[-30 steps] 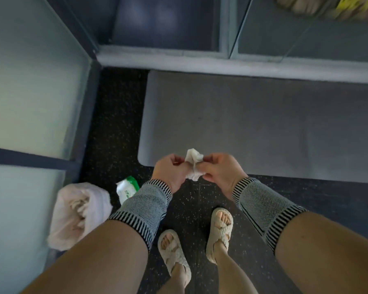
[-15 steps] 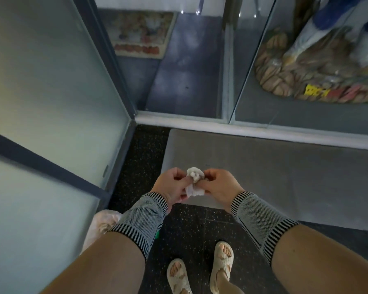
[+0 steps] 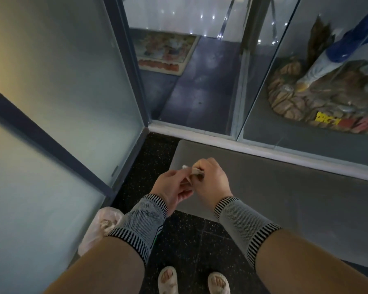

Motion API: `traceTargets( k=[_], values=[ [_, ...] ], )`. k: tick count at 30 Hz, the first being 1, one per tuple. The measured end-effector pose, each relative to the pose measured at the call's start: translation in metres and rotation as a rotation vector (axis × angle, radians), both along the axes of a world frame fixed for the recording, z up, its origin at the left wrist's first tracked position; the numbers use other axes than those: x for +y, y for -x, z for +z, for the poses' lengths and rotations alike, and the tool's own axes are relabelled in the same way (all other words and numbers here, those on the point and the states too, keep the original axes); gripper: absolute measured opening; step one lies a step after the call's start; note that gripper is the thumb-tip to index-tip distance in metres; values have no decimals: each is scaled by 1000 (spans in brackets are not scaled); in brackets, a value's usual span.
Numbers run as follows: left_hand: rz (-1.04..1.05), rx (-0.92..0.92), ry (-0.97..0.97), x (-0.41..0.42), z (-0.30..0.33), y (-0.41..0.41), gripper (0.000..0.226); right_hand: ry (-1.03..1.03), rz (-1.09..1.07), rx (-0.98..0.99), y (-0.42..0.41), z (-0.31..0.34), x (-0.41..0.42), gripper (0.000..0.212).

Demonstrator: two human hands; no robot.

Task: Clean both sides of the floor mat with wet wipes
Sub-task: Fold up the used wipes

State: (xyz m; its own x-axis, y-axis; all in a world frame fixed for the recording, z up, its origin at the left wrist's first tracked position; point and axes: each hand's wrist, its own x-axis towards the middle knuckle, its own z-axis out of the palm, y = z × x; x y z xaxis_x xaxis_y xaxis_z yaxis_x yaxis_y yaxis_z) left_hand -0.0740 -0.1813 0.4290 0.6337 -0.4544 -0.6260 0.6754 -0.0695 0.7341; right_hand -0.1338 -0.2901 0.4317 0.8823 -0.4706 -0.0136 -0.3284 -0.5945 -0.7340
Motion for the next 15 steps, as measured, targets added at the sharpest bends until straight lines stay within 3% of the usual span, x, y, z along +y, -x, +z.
traceTargets(
  k=[3, 5, 8, 10, 13, 15],
  values=[
    [126, 58, 37, -3, 1, 11, 45, 0, 201, 43, 13, -1, -8, 5],
    [220, 73, 11, 1, -1, 20, 37, -118, 234, 84, 16, -3, -13, 12],
    [366, 48, -83, 20, -8, 28, 12, -448, 105, 88, 5, 0, -8, 15],
    [442, 20, -104, 40, -13, 32, 10, -580, 66, 101, -6, -5, 7, 10],
    [545, -37, -163, 79, -24, 37, 11, -755, 193, 227, -11, -22, 51, 32],
    [580, -106, -302, 109, -35, 37, 3, -760, 285, 264, -11, -35, 87, 37]
  ],
)
